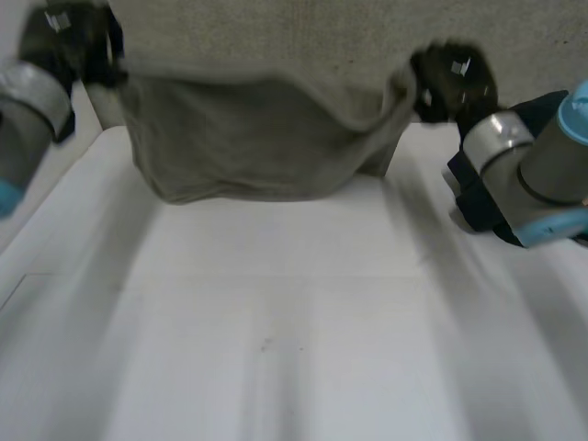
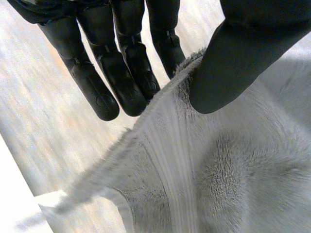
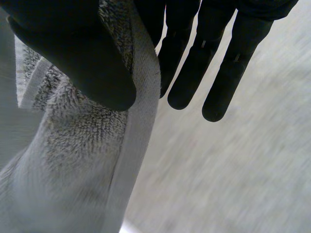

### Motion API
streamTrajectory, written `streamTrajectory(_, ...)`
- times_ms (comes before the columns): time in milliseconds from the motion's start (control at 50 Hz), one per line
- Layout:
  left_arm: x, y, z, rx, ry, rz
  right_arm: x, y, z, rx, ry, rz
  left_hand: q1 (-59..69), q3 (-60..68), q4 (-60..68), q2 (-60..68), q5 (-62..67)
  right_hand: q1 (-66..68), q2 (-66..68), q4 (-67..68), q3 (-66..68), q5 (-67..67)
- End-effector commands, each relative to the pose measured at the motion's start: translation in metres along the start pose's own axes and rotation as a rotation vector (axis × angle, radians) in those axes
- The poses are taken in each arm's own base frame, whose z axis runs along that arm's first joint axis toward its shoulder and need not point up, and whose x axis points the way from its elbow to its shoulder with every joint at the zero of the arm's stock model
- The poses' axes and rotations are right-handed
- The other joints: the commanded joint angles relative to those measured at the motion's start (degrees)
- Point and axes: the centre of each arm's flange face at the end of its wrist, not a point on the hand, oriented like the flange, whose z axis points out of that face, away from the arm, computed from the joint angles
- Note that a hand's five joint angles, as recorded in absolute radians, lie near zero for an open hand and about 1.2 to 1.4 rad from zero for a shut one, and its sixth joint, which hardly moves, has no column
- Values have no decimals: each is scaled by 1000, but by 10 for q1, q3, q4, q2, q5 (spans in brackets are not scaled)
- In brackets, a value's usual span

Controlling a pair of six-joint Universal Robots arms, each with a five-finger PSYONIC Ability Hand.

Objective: Fold the laundry.

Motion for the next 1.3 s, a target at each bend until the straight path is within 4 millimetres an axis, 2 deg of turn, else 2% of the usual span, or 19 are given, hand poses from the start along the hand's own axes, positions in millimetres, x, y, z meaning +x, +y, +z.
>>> streamTrajectory(20,7,74,-28,-224,101,57,-17,55,-50,-325,-168,-88,131,117,113,114,139,159,125,113,119,128)
streamTrajectory(40,8,84,-32,-254,116,82,-21,65,-58,-377,-192,-120,131,117,113,114,139,159,125,113,119,128)
streamTrajectory(100,10,95,-34,-286,125,135,-24,72,-70,-443,-211,-178,131,117,113,114,139,159,125,113,119,128)
streamTrajectory(140,9,98,-35,-298,120,155,-24,74,-73,-465,-198,-196,131,117,113,114,139,159,125,113,119,128)
streamTrajectory(200,9,99,-35,-300,109,175,-21,77,-79,-505,-154,-211,131,117,113,114,139,68,35,23,28,37)
streamTrajectory(260,8,98,-34,-295,104,172,-21,74,-82,-524,-112,-226,131,117,113,114,139,-93,-127,-138,-133,-124)
streamTrajectory(340,9,98,-35,-297,108,162,-25,66,-87,-534,-76,-240,131,117,113,114,139,-216,-249,-261,-256,-247)
streamTrajectory(460,12,101,-35,-303,121,161,-36,61,-94,-548,-59,-244,131,117,113,114,139,-287,-321,-332,-327,-318)
streamTrajectory(640,7,101,-34,-304,111,157,-66,56,-121,-599,-77,-202,131,117,113,114,139,-354,-388,-400,-394,-385)
streamTrajectory(880,3,94,-32,-285,106,159,-86,58,-154,-692,-48,-143,131,117,113,114,139,-390,-423,-435,-430,-421)
streamTrajectory(1040,2,93,-32,-282,104,162,-86,65,-158,-695,-40,-129,131,117,113,114,139,-302,-336,-348,-343,-334)
streamTrajectory(1300,0,91,-31,-278,99,162,-82,84,-147,-676,-41,-139,131,117,113,114,139,-321,-354,-366,-361,-352)
